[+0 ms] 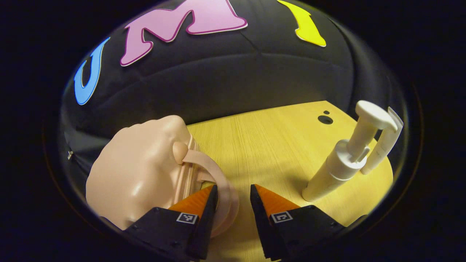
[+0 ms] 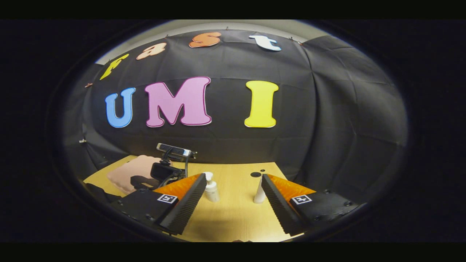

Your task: First open the suitcase, pack the skin care products into it, and then close the suitcase.

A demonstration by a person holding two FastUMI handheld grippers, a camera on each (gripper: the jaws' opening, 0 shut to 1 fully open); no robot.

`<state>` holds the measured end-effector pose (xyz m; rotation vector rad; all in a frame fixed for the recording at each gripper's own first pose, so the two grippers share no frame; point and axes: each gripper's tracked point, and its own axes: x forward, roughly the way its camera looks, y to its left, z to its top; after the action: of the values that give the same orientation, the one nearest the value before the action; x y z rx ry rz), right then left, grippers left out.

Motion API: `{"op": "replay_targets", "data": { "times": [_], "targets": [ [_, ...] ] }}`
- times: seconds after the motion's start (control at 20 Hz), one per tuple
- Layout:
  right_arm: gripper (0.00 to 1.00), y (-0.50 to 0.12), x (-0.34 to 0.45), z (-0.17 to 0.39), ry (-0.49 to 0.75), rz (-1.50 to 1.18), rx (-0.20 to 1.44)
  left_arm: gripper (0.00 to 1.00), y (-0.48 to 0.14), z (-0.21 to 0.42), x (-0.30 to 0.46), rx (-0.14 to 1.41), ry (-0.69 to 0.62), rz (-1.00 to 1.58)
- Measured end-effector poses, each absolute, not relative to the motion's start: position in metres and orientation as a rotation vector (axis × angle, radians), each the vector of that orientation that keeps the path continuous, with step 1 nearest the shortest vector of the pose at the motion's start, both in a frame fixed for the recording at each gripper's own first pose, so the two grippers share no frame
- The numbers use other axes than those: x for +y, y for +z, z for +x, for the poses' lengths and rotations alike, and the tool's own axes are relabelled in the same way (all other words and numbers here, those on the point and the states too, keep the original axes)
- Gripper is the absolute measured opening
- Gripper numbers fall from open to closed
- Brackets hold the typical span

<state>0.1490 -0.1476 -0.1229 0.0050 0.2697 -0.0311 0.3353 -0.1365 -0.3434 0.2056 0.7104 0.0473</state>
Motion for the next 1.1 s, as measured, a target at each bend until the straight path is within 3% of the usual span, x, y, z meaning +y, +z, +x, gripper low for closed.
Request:
{"op": "replay_targets", "data": {
  "times": [0.2, 0.25, 0.3, 0.4, 0.6, 0.75, 1.1],
  "targets": [
    [0.98, -0.127, -0.156, 0.152, -0.040, 0.021, 0.273, 0.38, -0.343, 0.339, -0.134, 0.744, 0.060, 0.144],
    [0.97, -0.128, -0.157, 0.152, -0.041, 0.027, 0.274, 0.39, -0.336, 0.342, -0.135, 0.726, 0.059, 0.140],
    [0.97, -0.130, -0.157, 0.153, -0.042, 0.033, 0.276, 0.21, -0.329, 0.341, -0.135, 0.722, 0.052, 0.145],
    [0.96, -0.133, -0.157, 0.155, -0.039, 0.044, 0.289, 0.17, -0.310, 0.340, -0.138, 0.709, 0.032, 0.104],
    [0.97, -0.120, -0.149, 0.159, -0.040, 0.040, 0.256, 0.14, -0.255, 0.329, -0.130, 0.751, 0.023, -0.061],
    [0.97, -0.114, -0.133, 0.158, -0.020, 0.033, 0.237, 0.14, -0.194, 0.331, -0.102, 0.700, 0.002, -0.040],
    [0.97, -0.110, -0.092, 0.146, 0.048, 0.047, 0.218, 0.13, -0.080, 0.327, 0.051, 0.636, 0.076, 0.032]
  ]
}}
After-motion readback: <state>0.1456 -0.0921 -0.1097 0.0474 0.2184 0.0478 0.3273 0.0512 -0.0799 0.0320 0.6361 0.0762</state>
